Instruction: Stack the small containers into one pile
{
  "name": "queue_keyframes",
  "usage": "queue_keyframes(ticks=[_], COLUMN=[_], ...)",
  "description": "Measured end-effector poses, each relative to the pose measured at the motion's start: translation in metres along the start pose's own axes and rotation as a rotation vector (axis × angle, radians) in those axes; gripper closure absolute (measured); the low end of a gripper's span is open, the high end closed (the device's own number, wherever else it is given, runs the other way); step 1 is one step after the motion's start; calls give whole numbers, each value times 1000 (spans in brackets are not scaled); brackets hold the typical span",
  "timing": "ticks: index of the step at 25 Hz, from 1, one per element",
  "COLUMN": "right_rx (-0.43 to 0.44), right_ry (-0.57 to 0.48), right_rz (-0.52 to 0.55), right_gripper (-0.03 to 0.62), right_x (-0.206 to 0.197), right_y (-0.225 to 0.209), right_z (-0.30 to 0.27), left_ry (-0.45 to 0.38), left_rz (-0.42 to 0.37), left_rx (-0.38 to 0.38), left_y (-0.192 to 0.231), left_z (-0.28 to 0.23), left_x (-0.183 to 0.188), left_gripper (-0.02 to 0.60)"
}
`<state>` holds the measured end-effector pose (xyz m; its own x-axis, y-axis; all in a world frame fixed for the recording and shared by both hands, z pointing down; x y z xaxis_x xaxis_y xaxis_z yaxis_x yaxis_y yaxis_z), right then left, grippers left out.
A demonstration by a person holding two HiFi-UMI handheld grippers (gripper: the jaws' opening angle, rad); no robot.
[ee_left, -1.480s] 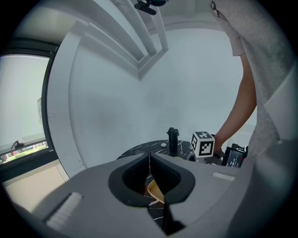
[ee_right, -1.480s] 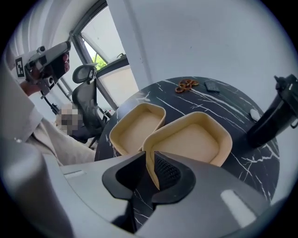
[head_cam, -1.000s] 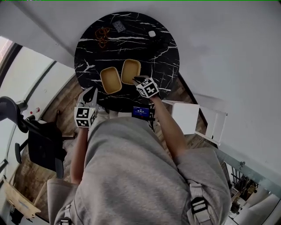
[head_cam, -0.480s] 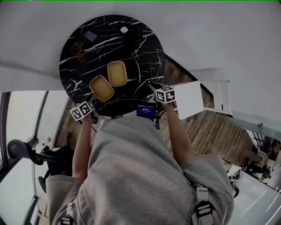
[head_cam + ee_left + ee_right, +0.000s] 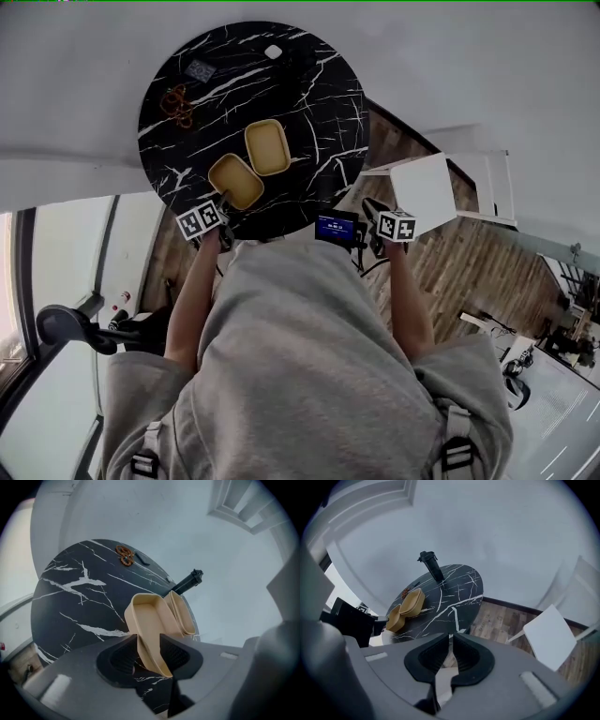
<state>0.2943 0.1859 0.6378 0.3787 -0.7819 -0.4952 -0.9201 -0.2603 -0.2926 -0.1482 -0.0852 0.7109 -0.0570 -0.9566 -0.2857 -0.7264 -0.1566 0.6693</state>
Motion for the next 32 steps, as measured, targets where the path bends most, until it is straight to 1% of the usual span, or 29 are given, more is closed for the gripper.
queue_keyframes(ticks=[3,9,10,11,13,16,19,24,29,32], right_rx=[-13,-31,-35,-36,-29,-13,2,72,182,224], right_ry=[11,-3,-6,-13,-39,-84,-124,-200,-254,-318], right_rz=[-14,-14,-12,-9,-1,36,80,147,285,388], right_gripper=[551,551,551,551,551,551,553,554,554,554], right_x=[-13,-15,-14,-11,-1,20,43,91,144,176], right_y=[0,-4,-5,-5,-4,0,2,18,56,93], right_z=[-1,4,5,6,7,9,14,11,1,0], left_ry=[26,22,21,20,10,-15,-34,-109,-182,-211], left_rz=[-6,31,38,45,57,72,73,90,76,37], left_rx=[9,29,36,43,53,67,68,51,21,4], left_y=[3,8,10,11,12,12,8,0,-23,-49], left_z=[-7,-8,-8,-8,-8,-5,1,25,56,69], left_x=[-1,-5,-6,-7,-4,0,-2,8,19,27], left_gripper=[457,459,462,483,498,541,563,566,566,566])
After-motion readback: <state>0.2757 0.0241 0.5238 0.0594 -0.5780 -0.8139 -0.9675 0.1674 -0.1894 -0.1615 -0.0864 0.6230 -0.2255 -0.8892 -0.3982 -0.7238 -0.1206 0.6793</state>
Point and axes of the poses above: the fingertips, and each gripper's own axes: z backward along the fingers, y to its left, x out of its top, the point moved 10 cm from there along z, backward along the fingers, and after that the axes turned 5 degrees about z, right-handed, at the moved point
